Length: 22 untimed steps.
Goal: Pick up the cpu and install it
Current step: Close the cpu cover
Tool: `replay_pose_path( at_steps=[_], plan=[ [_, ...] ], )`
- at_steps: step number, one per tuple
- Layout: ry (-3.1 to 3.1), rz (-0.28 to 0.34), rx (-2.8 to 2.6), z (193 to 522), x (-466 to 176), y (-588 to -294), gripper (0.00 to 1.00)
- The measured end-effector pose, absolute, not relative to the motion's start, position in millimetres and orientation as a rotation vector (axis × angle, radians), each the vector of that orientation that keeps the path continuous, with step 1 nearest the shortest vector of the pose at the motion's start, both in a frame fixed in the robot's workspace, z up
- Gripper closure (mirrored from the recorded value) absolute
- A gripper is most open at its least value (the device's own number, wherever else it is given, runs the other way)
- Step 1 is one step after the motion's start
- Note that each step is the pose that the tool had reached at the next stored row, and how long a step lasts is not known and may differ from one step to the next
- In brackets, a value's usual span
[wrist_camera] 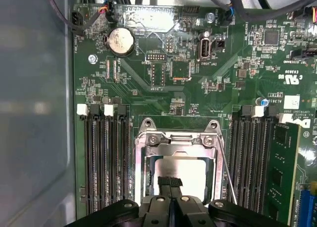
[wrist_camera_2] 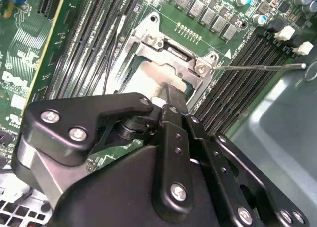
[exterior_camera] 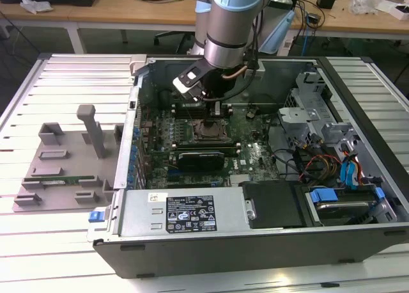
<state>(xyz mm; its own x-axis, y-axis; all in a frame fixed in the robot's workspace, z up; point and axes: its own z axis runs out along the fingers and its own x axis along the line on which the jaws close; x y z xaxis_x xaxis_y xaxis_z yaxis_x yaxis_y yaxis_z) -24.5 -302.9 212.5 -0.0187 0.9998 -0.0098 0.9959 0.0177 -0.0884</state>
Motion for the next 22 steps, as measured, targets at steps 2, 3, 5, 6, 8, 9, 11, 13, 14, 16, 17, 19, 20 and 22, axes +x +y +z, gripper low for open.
replay_pose_path(
  at_steps=[2, 3, 5, 6, 8, 9, 11, 13, 14, 16, 17, 19, 20, 22],
  plan=[
    [-2.201, 0.108, -2.161, 216.4, -22.8, -302.9, 0.89],
    [-2.201, 0.108, -2.161, 216.8, -21.8, -302.9, 0.89],
    [-2.201, 0.108, -2.161, 218.0, -20.9, -303.0, 0.89],
    [-2.201, 0.108, -2.161, 219.0, -20.7, -302.9, 0.89],
    [-2.201, 0.108, -2.161, 220.6, -20.7, -302.9, 0.89],
    [-2.201, 0.108, -2.161, 222.7, -20.6, -302.9, 0.89],
    [-2.201, 0.108, -2.161, 227.3, -20.6, -302.9, 0.89],
    [-2.201, 0.108, -2.161, 231.4, -20.6, -302.9, 0.89],
    [-2.201, 0.108, -2.161, 233.2, -20.6, -302.9, 0.89],
    [-2.201, 0.108, -2.161, 238.5, -20.6, -302.9, 0.89],
    [-2.201, 0.108, -2.161, 241.2, -20.6, -302.9, 0.89],
    [-2.201, 0.108, -2.161, 245.5, -20.6, -302.9, 0.89],
    [-2.201, 0.108, -2.161, 247.3, -20.6, -302.9, 0.89],
    [-2.201, 0.108, -2.161, 247.7, -20.6, -302.9, 0.89]
  ],
)
